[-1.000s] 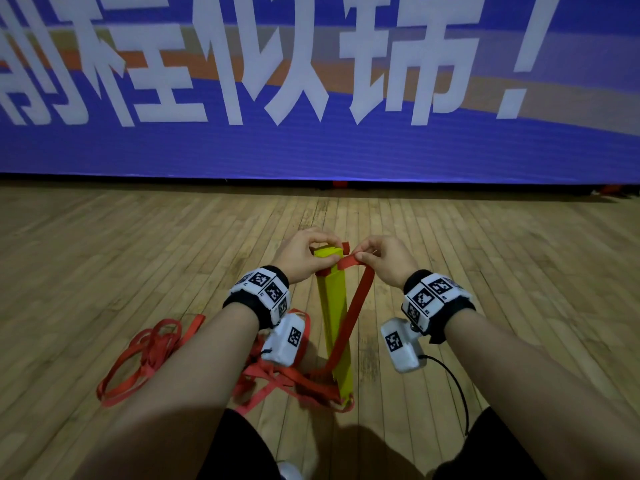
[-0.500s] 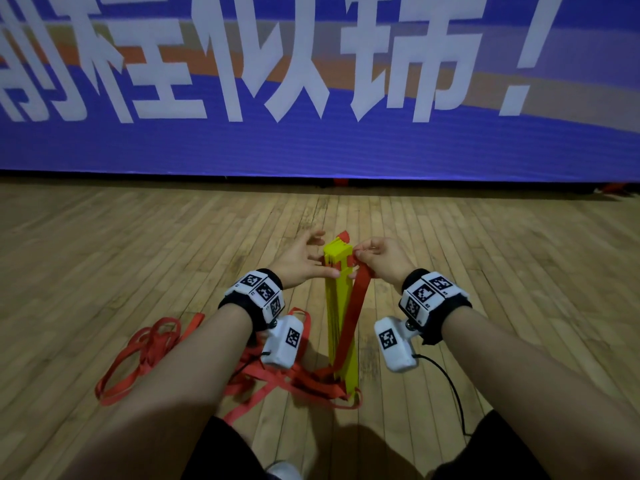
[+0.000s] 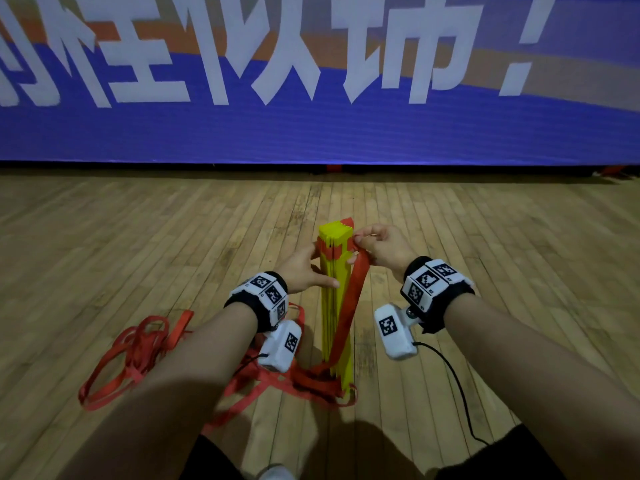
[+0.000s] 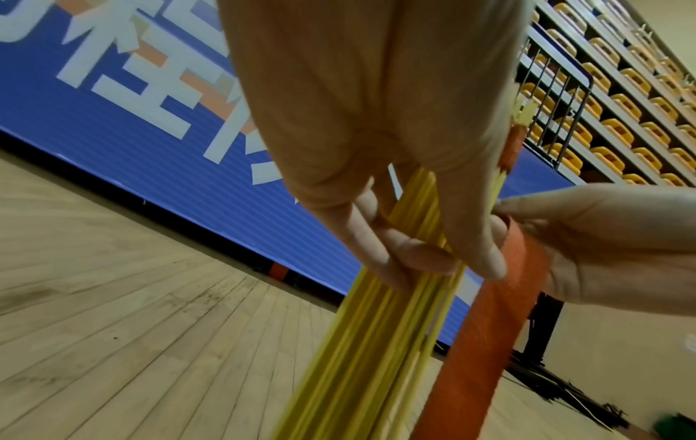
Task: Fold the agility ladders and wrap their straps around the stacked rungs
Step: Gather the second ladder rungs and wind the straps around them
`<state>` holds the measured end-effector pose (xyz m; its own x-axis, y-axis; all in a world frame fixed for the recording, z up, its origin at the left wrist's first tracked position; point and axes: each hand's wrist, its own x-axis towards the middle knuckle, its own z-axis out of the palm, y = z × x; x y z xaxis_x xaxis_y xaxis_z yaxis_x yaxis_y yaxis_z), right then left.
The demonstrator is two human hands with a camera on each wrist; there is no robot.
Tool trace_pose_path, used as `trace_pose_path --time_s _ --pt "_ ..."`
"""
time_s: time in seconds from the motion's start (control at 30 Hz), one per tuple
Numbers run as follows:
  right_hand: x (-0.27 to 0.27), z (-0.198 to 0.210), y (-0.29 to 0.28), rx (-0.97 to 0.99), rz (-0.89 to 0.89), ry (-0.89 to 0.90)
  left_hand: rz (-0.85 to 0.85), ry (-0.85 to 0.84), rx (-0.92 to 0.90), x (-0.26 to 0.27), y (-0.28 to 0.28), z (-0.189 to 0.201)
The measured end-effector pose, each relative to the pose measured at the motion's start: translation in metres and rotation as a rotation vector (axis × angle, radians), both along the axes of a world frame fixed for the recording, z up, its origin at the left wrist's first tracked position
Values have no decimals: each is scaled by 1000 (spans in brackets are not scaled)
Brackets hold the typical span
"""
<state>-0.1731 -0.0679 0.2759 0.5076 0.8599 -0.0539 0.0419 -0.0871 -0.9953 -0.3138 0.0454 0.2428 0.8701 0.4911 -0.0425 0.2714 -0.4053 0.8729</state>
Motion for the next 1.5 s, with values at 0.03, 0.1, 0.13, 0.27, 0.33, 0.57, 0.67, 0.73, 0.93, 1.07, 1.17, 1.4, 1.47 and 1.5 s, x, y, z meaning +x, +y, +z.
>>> trace_pose_path --time_s 0.03,0.1,0.13,0.27,0.33,0.57,0.67,0.73,0.93,1.07,1.17,1.4,1.47,1.5 --pt "1 -1 1 3 0 4 26 -13 -29 4 -1 -1" --pt "6 -4 4 19 -20 22 42 -32 -91 9 2 1" --pt "8 -6 5 34 -36 38 37 -12 -77 11 6 2" --pt "20 -11 10 73 -85 83 20 24 -98 17 15 3" --pt "21 -13 12 82 -95 82 25 6 -159 21 16 2" --pt "30 -18 20 101 -100 95 84 22 35 25 26 -6" --pt "33 -20 21 93 -112 94 54 -26 -96 27 24 -3" --pt "36 -20 21 89 -118 99 33 -33 -144 28 24 -3" --pt "35 -20 21 79 -102 94 15 -32 -66 32 22 -7" --pt "35 -19 21 72 -90 65 -3 -36 -126 34 23 -10" --pt "36 -19 22 71 -81 55 -21 -70 -169 35 19 -9" --pt "37 -21 20 63 -94 45 -10 -95 -142 39 15 -11" --pt "36 -20 19 72 -96 50 6 -108 -136 40 14 -11" --pt "36 -20 19 77 -95 50 13 -113 -134 40 13 -11"
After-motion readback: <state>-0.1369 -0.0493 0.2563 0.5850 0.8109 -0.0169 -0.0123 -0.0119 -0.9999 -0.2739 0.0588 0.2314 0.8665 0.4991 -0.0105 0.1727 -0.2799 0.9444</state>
